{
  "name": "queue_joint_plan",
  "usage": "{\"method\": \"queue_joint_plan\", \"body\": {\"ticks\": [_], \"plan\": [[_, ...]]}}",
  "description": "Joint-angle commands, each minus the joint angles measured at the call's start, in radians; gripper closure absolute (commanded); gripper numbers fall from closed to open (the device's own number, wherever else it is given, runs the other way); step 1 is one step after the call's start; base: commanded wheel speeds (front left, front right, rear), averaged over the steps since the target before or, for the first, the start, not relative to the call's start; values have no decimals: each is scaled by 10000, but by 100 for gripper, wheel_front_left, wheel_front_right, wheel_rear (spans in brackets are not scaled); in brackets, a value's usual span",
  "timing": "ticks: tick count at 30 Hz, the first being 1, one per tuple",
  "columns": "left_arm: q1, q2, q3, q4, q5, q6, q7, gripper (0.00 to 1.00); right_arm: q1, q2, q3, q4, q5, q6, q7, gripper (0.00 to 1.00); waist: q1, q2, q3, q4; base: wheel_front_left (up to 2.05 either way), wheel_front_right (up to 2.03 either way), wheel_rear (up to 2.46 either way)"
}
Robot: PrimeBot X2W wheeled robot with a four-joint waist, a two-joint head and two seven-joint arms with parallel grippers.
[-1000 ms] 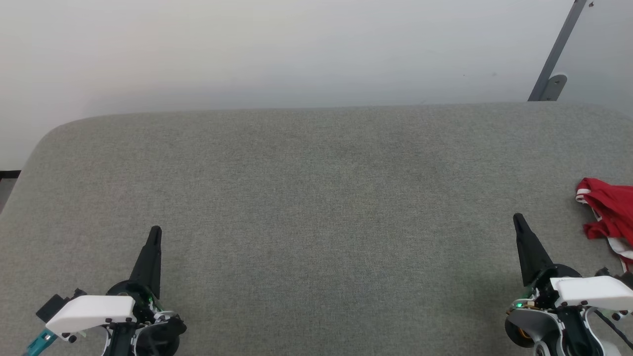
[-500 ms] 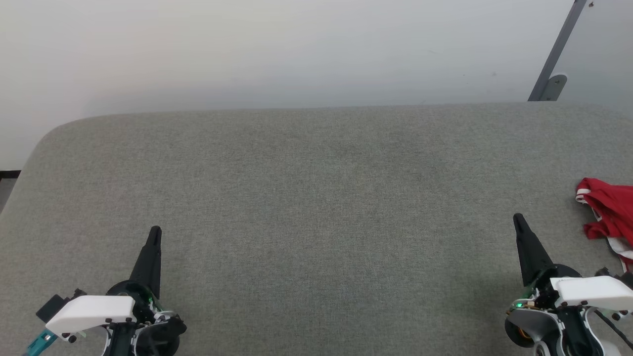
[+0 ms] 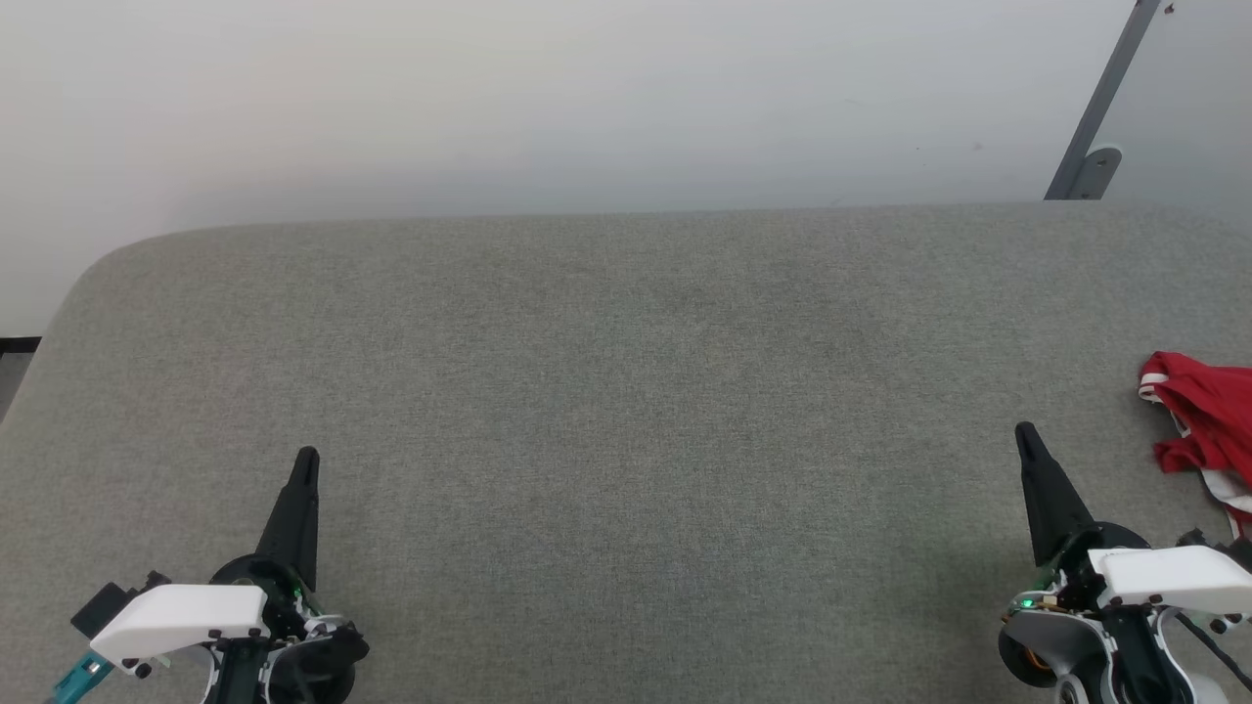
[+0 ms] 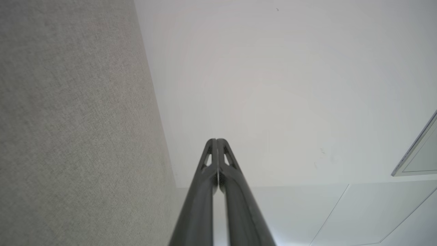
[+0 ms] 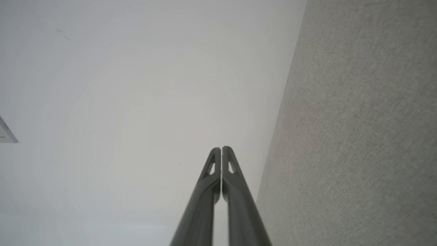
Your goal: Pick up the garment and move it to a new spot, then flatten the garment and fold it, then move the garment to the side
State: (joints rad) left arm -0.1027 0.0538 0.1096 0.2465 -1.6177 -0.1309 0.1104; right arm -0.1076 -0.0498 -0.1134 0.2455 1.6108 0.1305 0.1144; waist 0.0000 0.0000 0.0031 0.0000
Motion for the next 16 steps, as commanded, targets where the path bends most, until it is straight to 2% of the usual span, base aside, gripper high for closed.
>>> {"method": "queue_joint_plan", "body": {"ticks": [1, 16], "plan": [[-134, -12, 28, -5, 33, 4, 45, 100, -41, 15, -10, 8, 42, 4, 9, 100, 0, 0, 0, 0, 0, 0, 0], [-135, -19, 34, -5, 46, 4, 56, 100, -40, 15, -10, 6, 42, 4, 9, 100, 0, 0, 0, 0, 0, 0, 0]]}}
